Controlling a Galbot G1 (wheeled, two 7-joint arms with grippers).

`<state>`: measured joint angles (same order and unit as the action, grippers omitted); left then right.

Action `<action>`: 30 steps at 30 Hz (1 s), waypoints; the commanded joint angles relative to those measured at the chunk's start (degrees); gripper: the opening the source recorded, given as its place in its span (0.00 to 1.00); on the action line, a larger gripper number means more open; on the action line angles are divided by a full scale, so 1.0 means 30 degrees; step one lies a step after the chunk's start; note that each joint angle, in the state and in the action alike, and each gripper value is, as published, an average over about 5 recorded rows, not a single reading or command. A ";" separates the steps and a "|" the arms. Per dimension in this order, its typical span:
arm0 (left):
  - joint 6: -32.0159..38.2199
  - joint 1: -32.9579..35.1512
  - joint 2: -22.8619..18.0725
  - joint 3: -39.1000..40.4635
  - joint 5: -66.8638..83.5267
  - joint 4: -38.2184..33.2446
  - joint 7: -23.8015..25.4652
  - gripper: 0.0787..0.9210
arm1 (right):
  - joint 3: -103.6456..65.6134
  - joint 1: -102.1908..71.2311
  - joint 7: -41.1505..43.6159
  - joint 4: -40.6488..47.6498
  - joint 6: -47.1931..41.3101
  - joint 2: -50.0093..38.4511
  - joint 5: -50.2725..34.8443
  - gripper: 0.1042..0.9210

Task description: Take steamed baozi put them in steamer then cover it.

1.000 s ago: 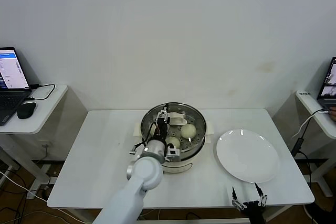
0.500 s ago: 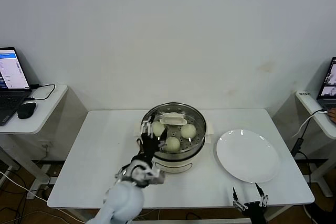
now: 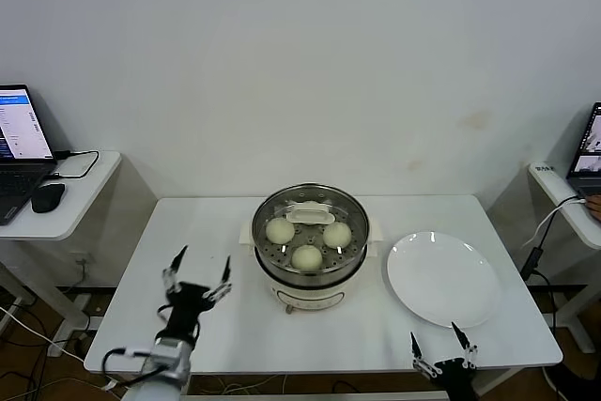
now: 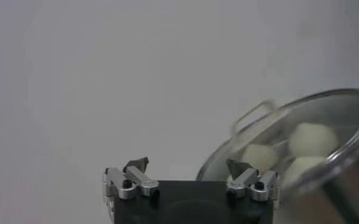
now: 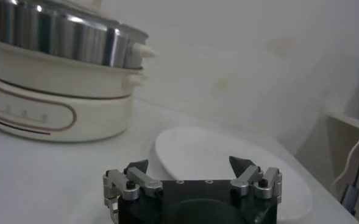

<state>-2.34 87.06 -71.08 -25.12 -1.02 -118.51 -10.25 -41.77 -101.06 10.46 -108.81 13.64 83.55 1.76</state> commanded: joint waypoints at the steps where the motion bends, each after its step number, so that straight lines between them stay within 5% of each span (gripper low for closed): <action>1: 0.2828 0.4775 -0.0404 -0.3105 0.6506 0.0386 -0.1587 0.88 | 0.0403 -0.1780 0.0051 -0.1914 -0.0631 -0.1763 -0.2904 0.88; 10: 0.4363 0.5270 -0.0623 -0.3271 0.6637 0.1081 0.0330 0.88 | 0.1166 -0.1799 -0.0060 -0.2150 -0.1149 -0.2131 -0.3104 0.88; 30: 0.3932 0.5618 -0.0810 -0.2249 0.5468 0.0865 0.0887 0.88 | 0.1807 -0.2160 -0.0225 -0.2505 -0.1646 -0.2311 -0.2855 0.88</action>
<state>8.77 102.88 -73.44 -31.90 15.00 -116.31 -8.37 -36.97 -107.04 9.63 -115.83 8.91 76.80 -6.73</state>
